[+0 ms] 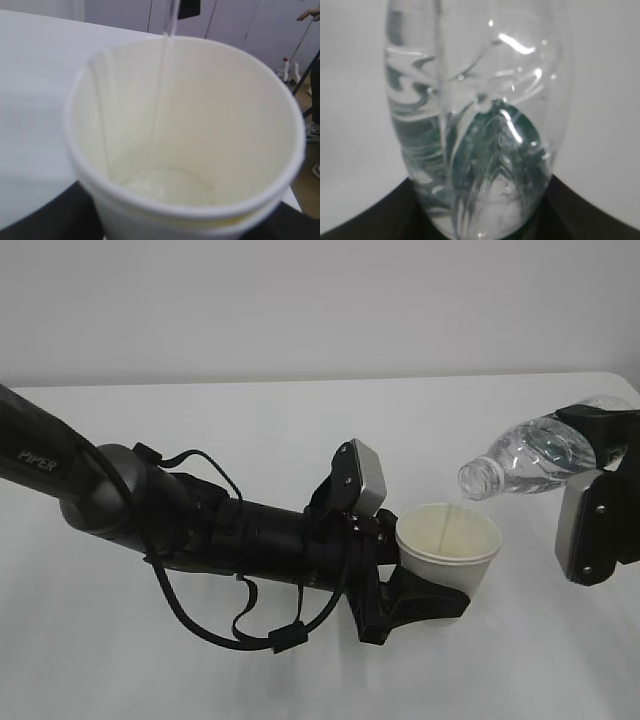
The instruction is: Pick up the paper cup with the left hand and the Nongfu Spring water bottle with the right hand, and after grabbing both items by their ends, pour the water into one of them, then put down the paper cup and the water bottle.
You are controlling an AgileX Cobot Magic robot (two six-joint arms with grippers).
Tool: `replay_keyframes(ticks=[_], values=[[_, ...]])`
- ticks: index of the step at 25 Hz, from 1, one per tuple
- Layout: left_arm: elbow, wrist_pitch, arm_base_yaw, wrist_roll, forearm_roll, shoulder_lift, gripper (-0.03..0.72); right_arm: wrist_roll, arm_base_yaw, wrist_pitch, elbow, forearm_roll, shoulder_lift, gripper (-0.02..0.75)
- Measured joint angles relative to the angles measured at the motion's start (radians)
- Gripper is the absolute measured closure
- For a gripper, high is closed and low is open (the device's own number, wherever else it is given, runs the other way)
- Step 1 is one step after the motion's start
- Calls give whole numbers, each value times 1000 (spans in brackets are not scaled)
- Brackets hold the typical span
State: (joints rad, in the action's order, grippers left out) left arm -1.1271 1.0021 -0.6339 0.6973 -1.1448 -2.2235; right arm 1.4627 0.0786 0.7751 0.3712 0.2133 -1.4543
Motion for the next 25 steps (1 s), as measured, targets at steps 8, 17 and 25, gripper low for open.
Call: replay_keyframes(ticks=[8,17,25], values=[[0,0,0,0,0,0,242,8,0,0,0,0,0,364],[0,-1,0,0,-2,0,242,19,0,1,5,0,0,364],[0,-2,0,0,-4,0,242,21,0,2,6,0,0,364]])
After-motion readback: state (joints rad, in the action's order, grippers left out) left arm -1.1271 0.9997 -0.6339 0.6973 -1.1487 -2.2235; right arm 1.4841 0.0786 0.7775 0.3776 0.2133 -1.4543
